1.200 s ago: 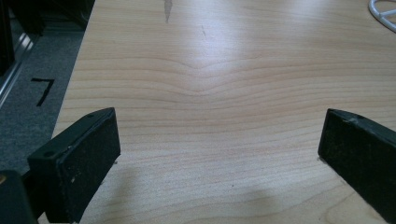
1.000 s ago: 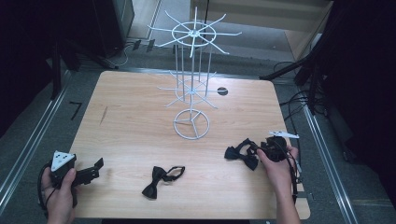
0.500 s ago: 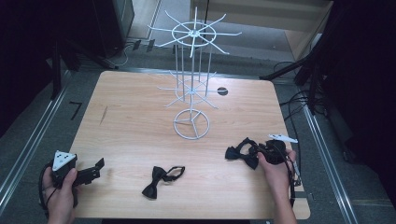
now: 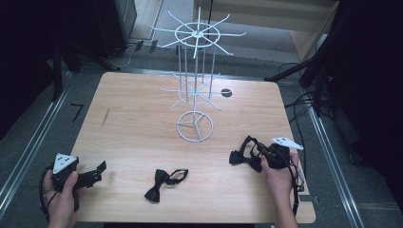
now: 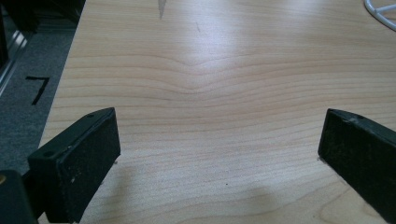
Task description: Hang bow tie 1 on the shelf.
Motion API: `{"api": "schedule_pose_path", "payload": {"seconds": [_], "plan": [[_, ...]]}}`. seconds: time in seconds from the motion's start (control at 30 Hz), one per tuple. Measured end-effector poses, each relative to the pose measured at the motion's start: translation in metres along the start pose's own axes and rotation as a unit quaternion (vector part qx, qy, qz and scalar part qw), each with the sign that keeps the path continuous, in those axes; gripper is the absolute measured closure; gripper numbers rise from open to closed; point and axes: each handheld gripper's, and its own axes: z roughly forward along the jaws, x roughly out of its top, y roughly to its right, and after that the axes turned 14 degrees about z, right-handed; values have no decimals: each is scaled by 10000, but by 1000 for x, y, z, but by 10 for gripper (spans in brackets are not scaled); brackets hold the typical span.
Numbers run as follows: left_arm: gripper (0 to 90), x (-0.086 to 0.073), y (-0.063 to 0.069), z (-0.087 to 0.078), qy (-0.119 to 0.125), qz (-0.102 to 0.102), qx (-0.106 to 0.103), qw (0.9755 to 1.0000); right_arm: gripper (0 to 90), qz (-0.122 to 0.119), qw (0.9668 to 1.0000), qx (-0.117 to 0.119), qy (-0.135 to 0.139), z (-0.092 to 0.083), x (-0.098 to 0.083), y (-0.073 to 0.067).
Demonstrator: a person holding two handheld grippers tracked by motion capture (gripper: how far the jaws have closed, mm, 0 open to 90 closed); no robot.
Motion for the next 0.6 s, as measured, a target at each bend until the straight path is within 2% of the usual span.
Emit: {"api": "schedule_pose_path", "payload": {"seconds": [0.3,0.6], "plan": [[0,0,0,0,14,-9,-17,10000,900,-274,9981,278,469,-14,1,-16],[0,0,0,0,36,-1,-25,10000,900,-575,9927,523,918,-28,5,-38]]}}
